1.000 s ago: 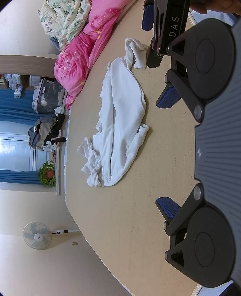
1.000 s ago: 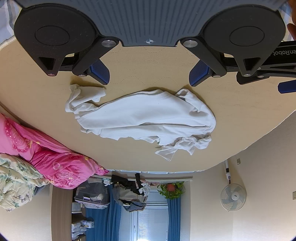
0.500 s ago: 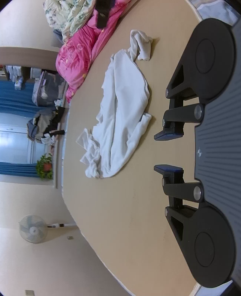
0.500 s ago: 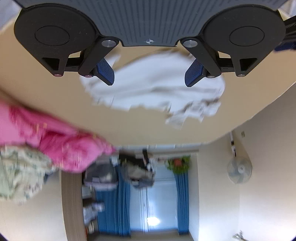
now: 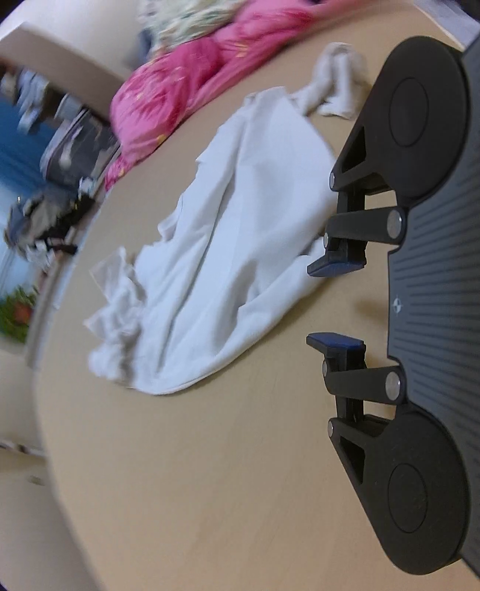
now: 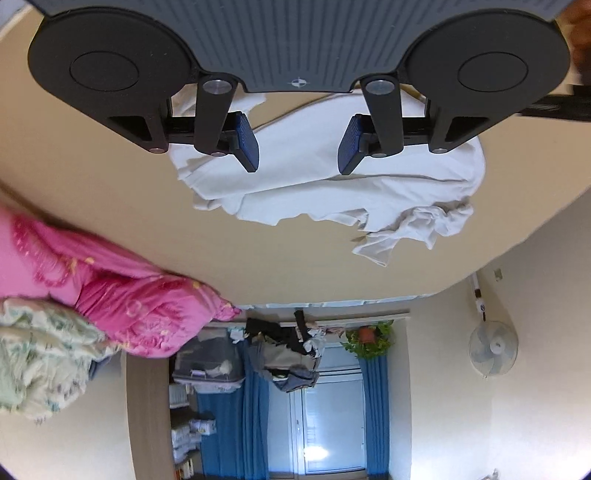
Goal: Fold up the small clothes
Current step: 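Reach to the white shirt hem and close the left gripper on it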
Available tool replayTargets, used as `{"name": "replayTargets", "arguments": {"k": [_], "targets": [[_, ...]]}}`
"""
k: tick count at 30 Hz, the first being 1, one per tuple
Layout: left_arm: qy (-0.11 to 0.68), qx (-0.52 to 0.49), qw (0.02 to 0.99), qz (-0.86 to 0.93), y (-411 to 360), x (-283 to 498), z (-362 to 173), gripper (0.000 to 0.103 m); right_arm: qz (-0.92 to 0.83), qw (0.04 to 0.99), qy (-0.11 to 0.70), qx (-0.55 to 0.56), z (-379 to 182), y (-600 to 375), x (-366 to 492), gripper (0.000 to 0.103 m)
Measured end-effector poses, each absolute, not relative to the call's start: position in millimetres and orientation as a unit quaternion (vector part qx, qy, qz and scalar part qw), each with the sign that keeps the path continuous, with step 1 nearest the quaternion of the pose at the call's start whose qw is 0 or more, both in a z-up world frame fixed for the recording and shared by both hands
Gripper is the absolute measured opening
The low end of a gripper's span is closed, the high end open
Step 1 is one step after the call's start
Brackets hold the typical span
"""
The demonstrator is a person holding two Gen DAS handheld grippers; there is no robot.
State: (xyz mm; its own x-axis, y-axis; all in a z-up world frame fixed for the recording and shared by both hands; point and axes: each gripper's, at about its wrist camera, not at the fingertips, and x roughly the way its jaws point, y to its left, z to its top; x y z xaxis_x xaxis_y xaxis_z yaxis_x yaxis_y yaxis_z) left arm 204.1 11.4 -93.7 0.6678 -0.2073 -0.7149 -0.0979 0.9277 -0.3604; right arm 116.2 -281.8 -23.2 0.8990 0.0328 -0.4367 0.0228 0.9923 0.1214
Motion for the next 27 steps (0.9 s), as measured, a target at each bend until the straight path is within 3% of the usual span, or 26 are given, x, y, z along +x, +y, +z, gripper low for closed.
{"name": "replayTargets", "arguments": {"k": [3,6,8,10,21,25,27], "targets": [[0.431,-0.242,0.869,-0.04,10,234,-109,0.04,0.003,0.97,0.228,0.082,-23,-287,121,0.05],[0.456,-0.223,0.861,-0.034,-4,255,-120,0.039,0.0,0.968,0.233,0.097,-25,-291,127,0.05],[0.474,-0.176,0.863,-0.009,-14,262,-124,0.012,-0.002,0.966,0.237,0.1,-27,-293,130,0.05],[0.476,-0.156,0.865,-0.023,-11,264,-118,0.004,-0.004,0.966,0.238,0.097,-30,-294,131,0.05],[0.417,-0.034,0.905,-0.077,131,170,-27,0.002,-0.054,0.958,0.255,0.121,-34,-316,122,0.05],[0.427,-0.071,0.897,-0.087,179,138,-31,0.002,-0.066,0.951,0.261,0.148,-34,-325,120,0.05],[0.476,-0.044,0.875,-0.081,178,135,-45,0.001,-0.072,0.946,0.269,0.164,-38,-328,123,0.05]]}}
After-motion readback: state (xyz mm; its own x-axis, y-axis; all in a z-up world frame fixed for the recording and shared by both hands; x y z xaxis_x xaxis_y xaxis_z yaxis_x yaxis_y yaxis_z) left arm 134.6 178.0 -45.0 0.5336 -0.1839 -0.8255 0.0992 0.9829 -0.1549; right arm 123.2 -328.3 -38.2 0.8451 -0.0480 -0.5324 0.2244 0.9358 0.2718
